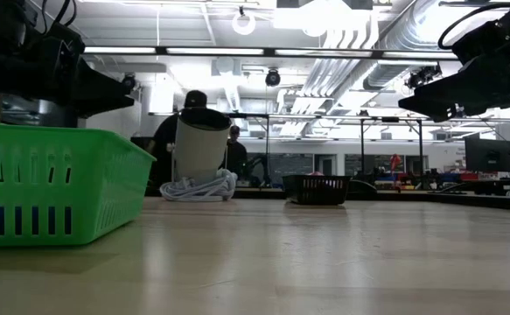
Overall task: Pick & Place Office items
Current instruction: Return to Home Position
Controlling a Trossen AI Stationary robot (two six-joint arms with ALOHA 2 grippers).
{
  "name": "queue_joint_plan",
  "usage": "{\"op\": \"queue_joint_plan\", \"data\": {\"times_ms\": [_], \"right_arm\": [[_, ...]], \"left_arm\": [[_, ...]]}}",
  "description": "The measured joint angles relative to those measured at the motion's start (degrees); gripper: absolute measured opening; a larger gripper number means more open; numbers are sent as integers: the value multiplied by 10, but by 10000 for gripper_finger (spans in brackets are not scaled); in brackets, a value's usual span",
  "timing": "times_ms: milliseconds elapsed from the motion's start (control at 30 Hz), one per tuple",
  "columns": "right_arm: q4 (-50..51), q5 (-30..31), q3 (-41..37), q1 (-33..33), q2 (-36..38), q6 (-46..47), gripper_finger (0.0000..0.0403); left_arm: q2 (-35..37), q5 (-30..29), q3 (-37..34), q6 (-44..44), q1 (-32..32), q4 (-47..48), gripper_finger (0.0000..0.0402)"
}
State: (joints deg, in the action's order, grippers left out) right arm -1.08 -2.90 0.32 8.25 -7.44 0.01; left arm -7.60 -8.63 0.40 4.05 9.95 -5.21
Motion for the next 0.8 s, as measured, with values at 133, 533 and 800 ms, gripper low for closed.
{"op": "queue_joint_plan", "data": {"times_ms": [133, 533, 800], "right_arm": [[0, 0, 0, 0, 0, 0, 248], [0, 0, 0, 0, 0, 0, 248], [0, 0, 0, 0, 0, 0, 248]], "left_arm": [[0, 0, 0, 0, 0, 0, 258], [0, 0, 0, -47, 0, -2, 258], [0, 0, 0, -192, 0, -14, 258]]}}
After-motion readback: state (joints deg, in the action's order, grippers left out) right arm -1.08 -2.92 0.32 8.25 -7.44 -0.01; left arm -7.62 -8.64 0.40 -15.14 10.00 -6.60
